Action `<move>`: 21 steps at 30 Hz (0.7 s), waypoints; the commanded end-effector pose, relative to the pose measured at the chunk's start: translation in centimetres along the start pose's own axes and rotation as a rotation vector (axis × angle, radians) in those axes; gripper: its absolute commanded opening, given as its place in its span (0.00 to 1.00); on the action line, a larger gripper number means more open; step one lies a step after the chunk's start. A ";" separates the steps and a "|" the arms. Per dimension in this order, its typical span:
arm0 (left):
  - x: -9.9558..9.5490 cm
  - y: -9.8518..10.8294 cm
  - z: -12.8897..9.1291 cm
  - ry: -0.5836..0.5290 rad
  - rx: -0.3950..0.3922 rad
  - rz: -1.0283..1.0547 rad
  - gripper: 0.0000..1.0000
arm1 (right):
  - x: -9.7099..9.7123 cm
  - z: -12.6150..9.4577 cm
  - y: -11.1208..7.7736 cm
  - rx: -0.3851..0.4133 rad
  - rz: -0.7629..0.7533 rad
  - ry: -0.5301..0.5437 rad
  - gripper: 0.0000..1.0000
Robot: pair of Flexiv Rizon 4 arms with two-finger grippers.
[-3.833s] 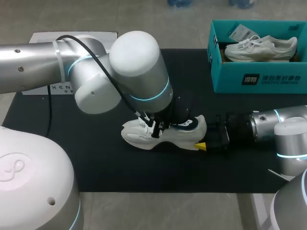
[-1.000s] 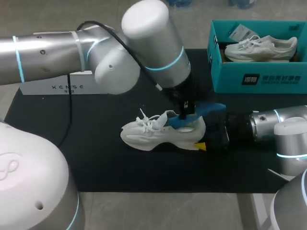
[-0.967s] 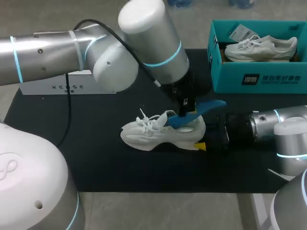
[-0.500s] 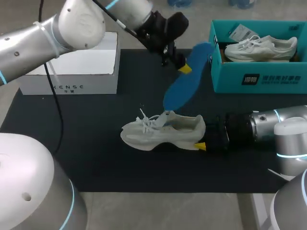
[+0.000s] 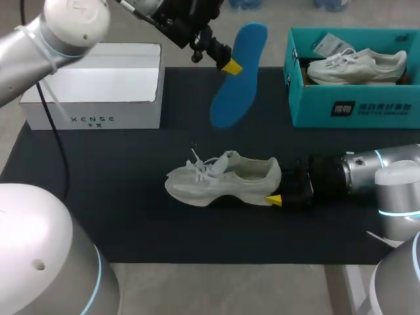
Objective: Take the shoe out of the shoebox, open the shoe tongue, remove and reinsert the insole, then place the shoe into the shoebox
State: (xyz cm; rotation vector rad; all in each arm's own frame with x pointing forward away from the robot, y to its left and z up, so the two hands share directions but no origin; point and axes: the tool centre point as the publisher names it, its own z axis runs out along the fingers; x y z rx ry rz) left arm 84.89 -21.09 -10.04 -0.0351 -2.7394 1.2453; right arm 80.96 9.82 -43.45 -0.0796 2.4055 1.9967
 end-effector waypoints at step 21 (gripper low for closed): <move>-4.6 -2.9 -5.6 0.620 -0.026 -0.331 0.00 | -0.1 0.3 -0.5 0.000 0.000 -0.001 0.00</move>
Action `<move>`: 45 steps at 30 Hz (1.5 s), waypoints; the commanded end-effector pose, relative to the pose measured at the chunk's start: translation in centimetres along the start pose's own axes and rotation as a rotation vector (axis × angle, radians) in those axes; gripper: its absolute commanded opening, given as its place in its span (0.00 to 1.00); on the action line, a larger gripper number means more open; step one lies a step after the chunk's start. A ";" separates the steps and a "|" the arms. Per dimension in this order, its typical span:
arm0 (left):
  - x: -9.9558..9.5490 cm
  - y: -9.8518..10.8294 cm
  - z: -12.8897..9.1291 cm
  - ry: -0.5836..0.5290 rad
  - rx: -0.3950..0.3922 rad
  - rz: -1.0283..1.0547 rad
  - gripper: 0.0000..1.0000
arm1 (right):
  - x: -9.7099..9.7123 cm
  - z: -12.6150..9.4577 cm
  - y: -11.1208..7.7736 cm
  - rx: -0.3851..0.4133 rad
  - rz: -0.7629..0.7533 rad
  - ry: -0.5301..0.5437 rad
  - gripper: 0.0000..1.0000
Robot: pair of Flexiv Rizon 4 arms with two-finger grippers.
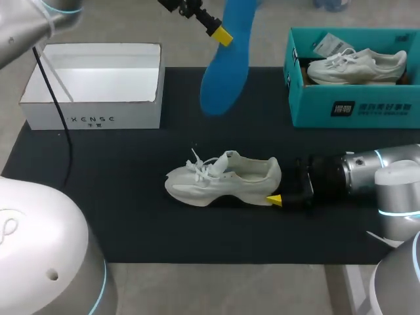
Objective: Take the shoe out of the shoebox, open the shoe tongue, remove and reinsert the insole, then place the shoe into the shoebox
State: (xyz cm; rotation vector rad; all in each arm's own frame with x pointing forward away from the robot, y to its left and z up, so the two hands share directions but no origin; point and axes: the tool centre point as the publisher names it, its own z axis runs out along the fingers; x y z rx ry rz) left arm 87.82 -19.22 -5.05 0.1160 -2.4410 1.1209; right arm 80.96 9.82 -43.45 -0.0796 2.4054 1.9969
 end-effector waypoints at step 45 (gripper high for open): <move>-3.1 0.0 -1.2 0.277 0.204 -0.248 0.00 | -0.1 0.3 -0.5 0.000 0.000 -0.001 0.00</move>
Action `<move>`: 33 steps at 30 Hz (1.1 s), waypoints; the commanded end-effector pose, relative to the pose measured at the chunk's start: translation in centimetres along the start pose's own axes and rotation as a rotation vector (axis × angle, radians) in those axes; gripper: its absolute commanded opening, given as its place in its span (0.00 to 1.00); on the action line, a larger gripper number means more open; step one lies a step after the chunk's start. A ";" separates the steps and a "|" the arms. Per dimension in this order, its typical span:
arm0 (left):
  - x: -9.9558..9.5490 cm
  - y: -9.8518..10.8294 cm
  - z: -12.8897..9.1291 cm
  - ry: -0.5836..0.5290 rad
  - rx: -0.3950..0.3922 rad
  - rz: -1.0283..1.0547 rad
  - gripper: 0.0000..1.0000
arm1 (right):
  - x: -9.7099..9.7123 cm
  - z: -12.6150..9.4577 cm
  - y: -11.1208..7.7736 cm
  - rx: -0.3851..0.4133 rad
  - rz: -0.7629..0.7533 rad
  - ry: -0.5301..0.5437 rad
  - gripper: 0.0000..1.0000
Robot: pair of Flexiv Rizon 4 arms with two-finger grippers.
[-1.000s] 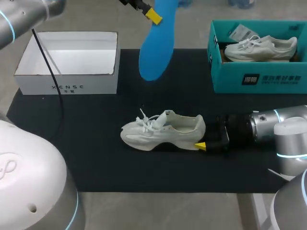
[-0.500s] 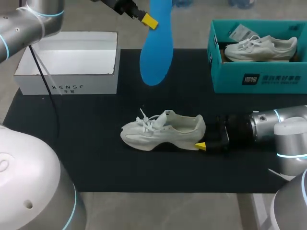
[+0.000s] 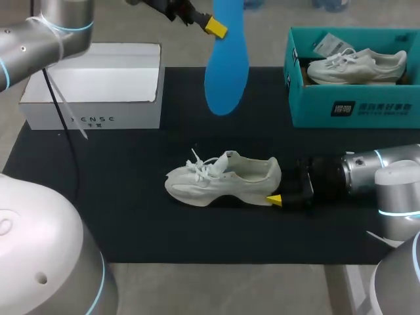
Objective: Take the shoe out of the shoebox, open the shoe tongue, remove and reinsert the insole, then place the shoe into the shoebox
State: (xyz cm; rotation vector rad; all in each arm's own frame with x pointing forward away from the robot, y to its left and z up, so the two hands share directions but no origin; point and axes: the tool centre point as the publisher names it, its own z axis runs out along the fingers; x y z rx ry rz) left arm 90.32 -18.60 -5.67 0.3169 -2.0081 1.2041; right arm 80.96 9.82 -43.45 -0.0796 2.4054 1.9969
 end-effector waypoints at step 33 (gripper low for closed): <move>-0.5 -0.5 -0.3 0.015 -0.019 0.000 0.00 | 2.5 -4.9 9.4 0.714 0.171 -0.040 1.00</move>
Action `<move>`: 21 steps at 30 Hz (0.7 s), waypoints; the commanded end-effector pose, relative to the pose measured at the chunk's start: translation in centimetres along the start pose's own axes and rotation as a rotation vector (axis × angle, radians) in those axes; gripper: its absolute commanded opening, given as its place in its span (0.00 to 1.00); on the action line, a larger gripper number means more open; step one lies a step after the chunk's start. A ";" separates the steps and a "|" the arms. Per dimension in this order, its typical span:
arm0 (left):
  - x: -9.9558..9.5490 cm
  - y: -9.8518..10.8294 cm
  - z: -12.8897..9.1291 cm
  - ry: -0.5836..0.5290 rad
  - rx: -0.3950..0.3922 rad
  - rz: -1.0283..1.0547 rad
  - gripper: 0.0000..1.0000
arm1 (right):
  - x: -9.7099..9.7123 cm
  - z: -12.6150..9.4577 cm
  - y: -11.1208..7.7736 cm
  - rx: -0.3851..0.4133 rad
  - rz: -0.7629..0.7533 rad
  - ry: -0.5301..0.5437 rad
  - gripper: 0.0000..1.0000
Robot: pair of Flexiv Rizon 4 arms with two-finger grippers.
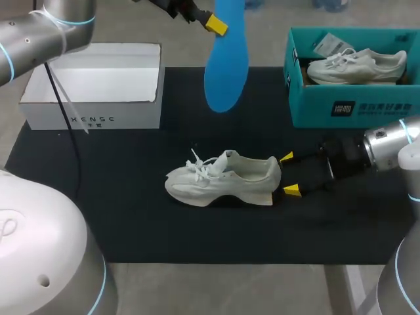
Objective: Take the shoe out of the shoebox, open the shoe tongue, remove and reinsert the insole, then place the shoe into the shoebox
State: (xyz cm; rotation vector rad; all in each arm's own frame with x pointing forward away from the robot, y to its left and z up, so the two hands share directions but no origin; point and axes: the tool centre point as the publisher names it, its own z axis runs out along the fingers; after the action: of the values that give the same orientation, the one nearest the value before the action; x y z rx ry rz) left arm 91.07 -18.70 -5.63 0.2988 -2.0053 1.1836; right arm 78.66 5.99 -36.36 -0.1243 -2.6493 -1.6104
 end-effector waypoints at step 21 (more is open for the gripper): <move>0.0 0.0 0.0 0.001 -0.001 0.001 0.00 | 0.9 -1.5 5.8 0.792 0.019 -0.024 1.00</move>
State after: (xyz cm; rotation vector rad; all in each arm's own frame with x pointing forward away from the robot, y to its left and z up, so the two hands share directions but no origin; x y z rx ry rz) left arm 91.07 -18.70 -5.64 0.2986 -2.0052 1.1834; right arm 78.44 7.55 -31.24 -0.1425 -2.9685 -0.8786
